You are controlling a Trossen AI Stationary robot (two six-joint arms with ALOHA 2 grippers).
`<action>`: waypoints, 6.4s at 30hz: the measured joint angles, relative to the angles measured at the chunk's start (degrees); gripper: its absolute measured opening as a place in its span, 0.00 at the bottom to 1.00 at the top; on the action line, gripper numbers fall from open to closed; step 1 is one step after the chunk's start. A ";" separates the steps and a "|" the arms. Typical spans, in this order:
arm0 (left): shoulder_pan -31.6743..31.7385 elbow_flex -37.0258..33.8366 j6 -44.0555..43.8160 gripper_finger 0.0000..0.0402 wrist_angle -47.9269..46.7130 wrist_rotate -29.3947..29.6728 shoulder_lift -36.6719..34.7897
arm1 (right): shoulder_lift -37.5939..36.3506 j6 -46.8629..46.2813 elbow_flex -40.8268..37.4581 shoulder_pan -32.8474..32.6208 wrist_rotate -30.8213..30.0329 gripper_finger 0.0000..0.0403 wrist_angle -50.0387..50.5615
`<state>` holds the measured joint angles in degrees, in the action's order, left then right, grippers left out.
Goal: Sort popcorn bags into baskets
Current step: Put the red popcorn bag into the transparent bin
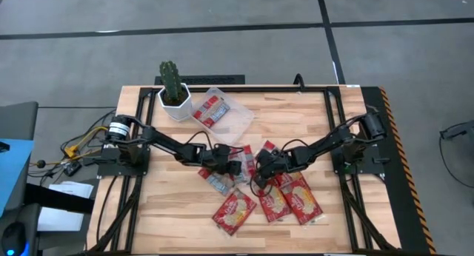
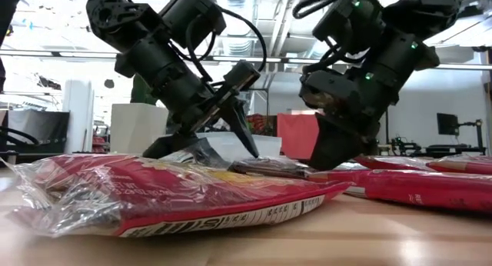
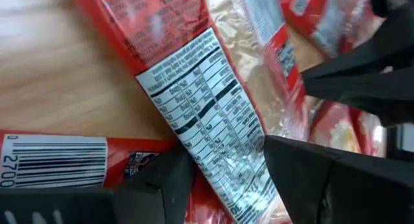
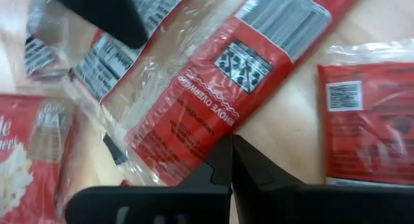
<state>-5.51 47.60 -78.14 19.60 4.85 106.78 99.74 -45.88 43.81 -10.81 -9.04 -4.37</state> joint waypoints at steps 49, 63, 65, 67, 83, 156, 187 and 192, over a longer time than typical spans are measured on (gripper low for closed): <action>23.16 32.76 46.92 0.01 -56.13 -13.73 -10.97 | -42.68 14.83 0.09 9.81 -12.20 0.04 29.06; 34.31 32.76 62.27 0.01 -61.45 -18.27 -7.11 | -42.74 14.87 0.05 9.79 -12.16 0.06 29.20; 33.80 32.76 64.27 0.01 -61.92 -19.21 -6.19 | -42.75 14.87 0.07 9.77 -12.15 0.05 29.25; 33.52 32.76 65.63 0.01 -62.54 -20.12 -5.42 | -42.75 14.87 0.07 9.79 -12.15 0.04 29.40; 32.83 32.76 68.27 0.06 -61.07 -23.26 0.16 | -42.75 14.97 0.07 9.79 -12.39 0.05 29.19; -25.18 -10.25 -46.19 0.48 -4.40 29.55 -6.97 | 7.98 11.75 11.99 -1.92 -7.30 0.05 2.17; -22.38 -9.95 -34.34 0.01 -2.42 28.14 -10.17 | -1.25 30.73 23.26 -1.37 0.47 0.06 17.64; -21.90 -9.99 -27.66 0.00 -2.52 26.42 -16.38 | -12.14 32.65 23.30 0.30 -5.45 0.05 26.13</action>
<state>-27.42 37.60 -105.80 17.07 31.27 90.41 87.60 -13.23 67.11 -10.51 -14.49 21.76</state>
